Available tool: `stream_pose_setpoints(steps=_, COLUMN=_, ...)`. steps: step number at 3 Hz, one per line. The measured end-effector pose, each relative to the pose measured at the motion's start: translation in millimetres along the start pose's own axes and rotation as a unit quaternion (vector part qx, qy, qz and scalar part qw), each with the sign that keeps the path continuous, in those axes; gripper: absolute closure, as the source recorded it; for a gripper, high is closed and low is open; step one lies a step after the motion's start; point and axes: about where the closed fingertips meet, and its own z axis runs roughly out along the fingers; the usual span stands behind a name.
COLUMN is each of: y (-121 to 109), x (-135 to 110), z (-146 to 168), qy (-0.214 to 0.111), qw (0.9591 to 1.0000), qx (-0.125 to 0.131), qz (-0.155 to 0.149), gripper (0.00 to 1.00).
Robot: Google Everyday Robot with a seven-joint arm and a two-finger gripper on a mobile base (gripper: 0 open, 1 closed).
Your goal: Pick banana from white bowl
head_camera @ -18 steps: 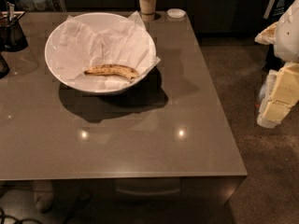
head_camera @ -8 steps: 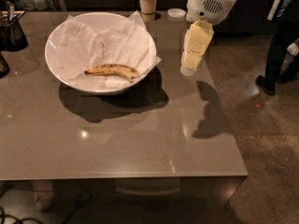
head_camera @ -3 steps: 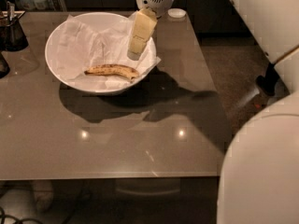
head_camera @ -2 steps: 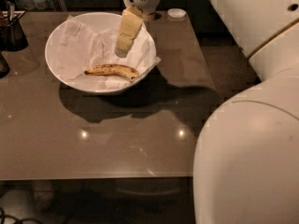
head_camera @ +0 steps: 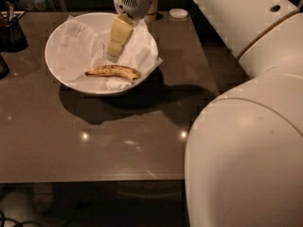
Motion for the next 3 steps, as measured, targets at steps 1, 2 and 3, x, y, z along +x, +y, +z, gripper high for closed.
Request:
stream_pose_setpoints(steps=1, y=1, x=4, z=16, qy=0.021, qw=0.9997, qx=0.003, qz=0.008, gripper=0.23)
stream_pose_setpoints(steps=2, y=2, x=19, z=34, qy=0.050, qw=0.9985, qx=0.007, qz=0.020, gripper=0.23)
stream_pose_setpoints(steps=3, y=-1, x=30, z=44, qy=0.073, qw=0.9969, qx=0.014, qz=0.026, gripper=0.27)
